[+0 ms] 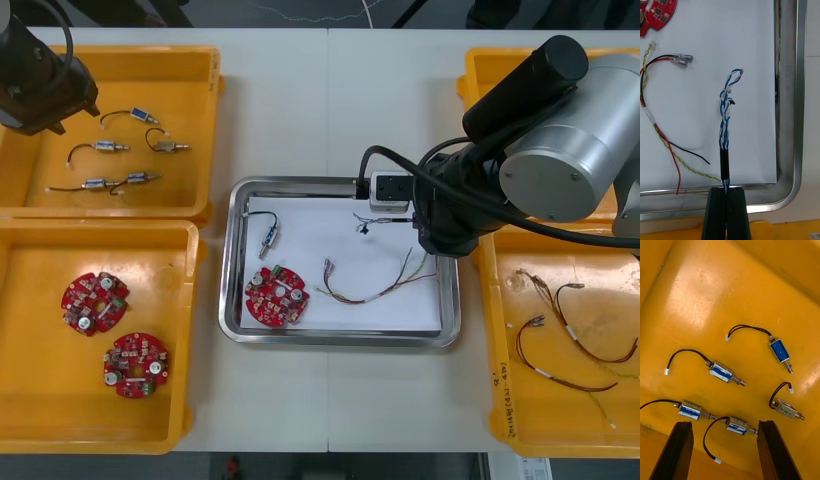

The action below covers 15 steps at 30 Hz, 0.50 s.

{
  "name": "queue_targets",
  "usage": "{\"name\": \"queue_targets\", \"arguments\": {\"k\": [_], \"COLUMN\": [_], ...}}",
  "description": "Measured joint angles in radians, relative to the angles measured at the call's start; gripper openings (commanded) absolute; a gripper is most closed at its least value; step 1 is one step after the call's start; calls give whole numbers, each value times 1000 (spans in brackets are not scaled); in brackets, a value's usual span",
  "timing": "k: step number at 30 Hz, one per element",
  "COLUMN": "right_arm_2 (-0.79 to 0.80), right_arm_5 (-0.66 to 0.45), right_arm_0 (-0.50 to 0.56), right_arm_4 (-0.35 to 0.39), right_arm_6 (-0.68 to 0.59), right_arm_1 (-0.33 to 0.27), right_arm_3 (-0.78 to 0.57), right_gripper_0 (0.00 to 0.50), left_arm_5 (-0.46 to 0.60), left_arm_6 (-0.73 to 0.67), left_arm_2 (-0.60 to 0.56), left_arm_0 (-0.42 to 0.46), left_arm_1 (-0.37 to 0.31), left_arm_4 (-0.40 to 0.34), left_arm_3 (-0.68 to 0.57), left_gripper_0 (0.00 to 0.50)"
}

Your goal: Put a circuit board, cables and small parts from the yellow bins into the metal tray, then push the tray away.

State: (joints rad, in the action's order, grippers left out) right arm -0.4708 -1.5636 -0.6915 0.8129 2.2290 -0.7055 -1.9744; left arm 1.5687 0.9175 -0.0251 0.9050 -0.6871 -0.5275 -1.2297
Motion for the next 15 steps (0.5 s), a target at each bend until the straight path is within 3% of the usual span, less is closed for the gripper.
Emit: {"name": "queue_targets", "arguments": {"k": [15], "right_arm_2": [-96], "right_arm_5": [181], "right_arm_0": [-1], "right_arm_4": [-74], "right_arm_6": [2], "right_arm_1": [81], "right_arm_3": [173], "right_gripper_0": [0], "left_arm_5": [-18], "left_arm_6": [-9], "left_arm_2": [0], "left_arm_0": [-58], "left_arm_1": [-1], "left_arm_4": [0], "left_arm_3": [4], "left_gripper_0": [500]}}
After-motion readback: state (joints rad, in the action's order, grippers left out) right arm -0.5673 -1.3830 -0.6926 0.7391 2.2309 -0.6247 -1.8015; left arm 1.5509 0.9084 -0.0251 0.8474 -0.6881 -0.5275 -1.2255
